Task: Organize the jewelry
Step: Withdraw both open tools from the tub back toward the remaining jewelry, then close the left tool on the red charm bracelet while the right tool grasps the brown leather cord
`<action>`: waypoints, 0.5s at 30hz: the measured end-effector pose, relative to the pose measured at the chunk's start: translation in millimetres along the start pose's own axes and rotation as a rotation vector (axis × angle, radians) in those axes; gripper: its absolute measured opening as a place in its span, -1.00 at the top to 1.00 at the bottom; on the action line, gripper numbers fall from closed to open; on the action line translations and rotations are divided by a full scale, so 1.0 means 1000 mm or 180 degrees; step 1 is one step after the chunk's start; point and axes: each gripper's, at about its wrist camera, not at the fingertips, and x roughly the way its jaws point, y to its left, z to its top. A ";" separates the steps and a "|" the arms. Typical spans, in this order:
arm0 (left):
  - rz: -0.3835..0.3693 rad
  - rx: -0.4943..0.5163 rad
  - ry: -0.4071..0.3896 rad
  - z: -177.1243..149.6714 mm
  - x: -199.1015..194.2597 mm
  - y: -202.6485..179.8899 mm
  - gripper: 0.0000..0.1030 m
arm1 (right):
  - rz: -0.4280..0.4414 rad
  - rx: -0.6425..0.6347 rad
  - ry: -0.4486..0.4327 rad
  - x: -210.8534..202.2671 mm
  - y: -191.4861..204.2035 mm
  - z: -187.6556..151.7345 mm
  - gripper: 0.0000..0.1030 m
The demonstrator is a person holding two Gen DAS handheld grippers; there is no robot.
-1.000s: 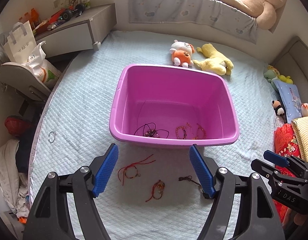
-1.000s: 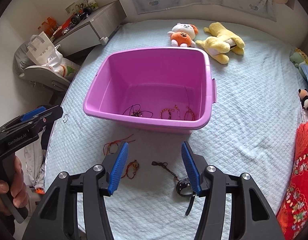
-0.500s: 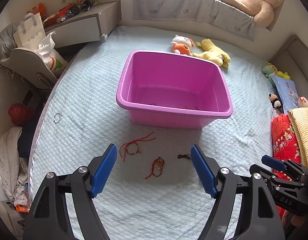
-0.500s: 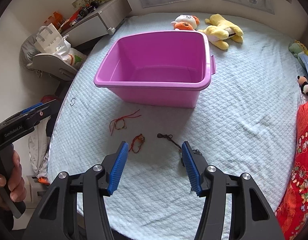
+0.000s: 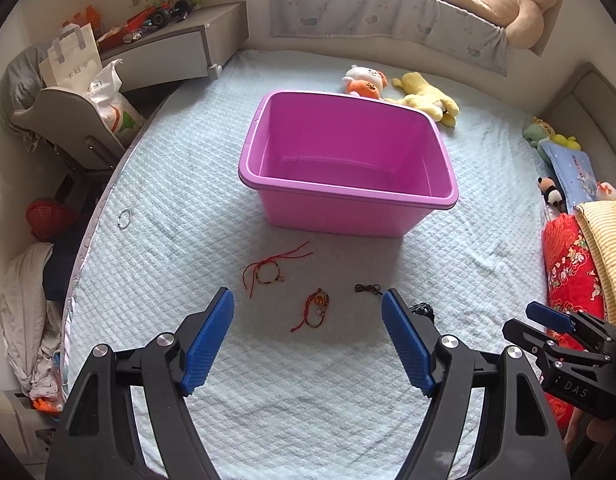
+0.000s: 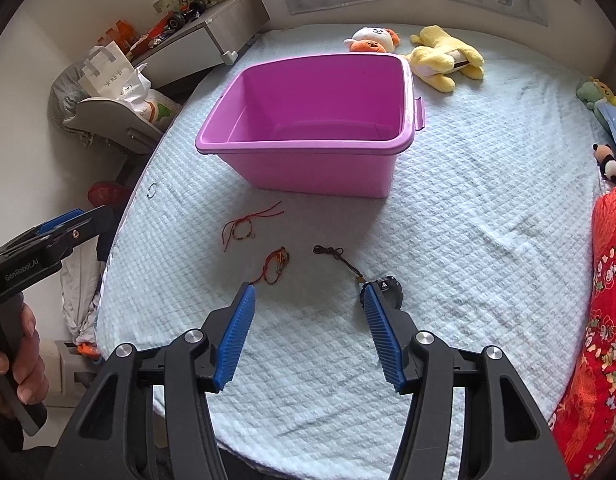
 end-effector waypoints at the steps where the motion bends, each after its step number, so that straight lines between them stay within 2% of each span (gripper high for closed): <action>1: 0.0017 0.0001 0.0007 -0.003 -0.001 0.000 -0.45 | 0.0008 -0.0003 0.0003 0.000 0.000 -0.001 -0.07; 10: 0.0149 -0.0035 0.0160 -0.029 -0.002 0.001 -0.46 | 0.0164 0.0007 -0.0004 0.008 -0.005 -0.015 -0.08; 15: 0.0206 -0.0001 0.0247 -0.038 0.004 0.000 -0.46 | 0.0163 0.0015 0.0007 0.014 -0.006 -0.020 -0.08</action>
